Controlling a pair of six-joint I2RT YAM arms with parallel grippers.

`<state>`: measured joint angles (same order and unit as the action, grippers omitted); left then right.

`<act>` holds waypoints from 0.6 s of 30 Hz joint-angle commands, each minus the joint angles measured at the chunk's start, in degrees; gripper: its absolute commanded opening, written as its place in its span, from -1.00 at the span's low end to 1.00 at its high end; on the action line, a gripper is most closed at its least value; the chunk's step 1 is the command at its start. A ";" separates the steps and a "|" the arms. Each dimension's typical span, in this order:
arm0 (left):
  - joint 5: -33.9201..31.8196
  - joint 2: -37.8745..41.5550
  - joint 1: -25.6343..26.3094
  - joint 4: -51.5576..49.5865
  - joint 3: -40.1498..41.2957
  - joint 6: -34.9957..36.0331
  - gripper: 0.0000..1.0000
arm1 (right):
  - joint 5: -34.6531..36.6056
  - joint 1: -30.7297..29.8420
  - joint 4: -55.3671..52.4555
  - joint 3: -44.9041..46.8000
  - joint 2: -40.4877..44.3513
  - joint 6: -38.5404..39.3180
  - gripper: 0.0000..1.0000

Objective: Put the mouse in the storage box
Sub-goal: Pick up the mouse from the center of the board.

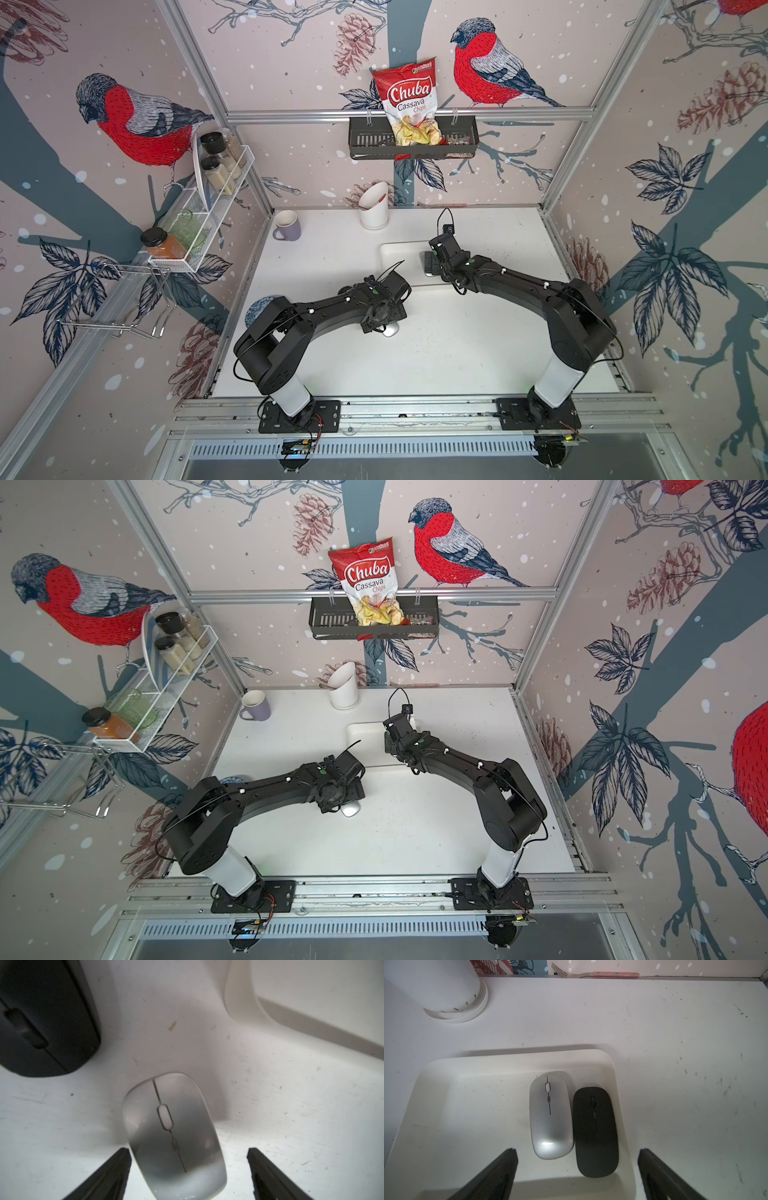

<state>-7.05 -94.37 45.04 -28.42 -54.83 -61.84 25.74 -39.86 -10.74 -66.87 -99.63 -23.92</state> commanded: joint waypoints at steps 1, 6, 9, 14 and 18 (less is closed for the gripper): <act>0.65 -1.18 0.40 -0.08 -0.81 1.20 0.74 | 1.31 -0.05 2.00 0.55 0.46 0.76 0.92; -0.41 -2.97 1.11 -1.95 -2.04 2.50 0.61 | 1.32 -0.10 2.56 1.08 0.34 0.71 0.92; -0.76 -3.39 1.19 -2.89 -2.04 3.26 0.48 | 2.01 -0.11 1.41 0.44 0.36 0.63 0.93; -2.52 -3.35 1.19 -3.14 -2.01 4.94 0.31 | 1.50 -0.09 2.50 1.12 0.51 0.94 0.93; -3.07 -3.03 1.19 -3.01 -1.77 7.31 0.23 | 1.31 -0.18 2.75 1.45 0.77 0.86 0.94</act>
<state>-8.25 -97.67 46.04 -29.43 -56.71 -56.99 26.52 -39.86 -8.99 -65.73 -99.31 -23.77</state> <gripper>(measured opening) 0.623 0.969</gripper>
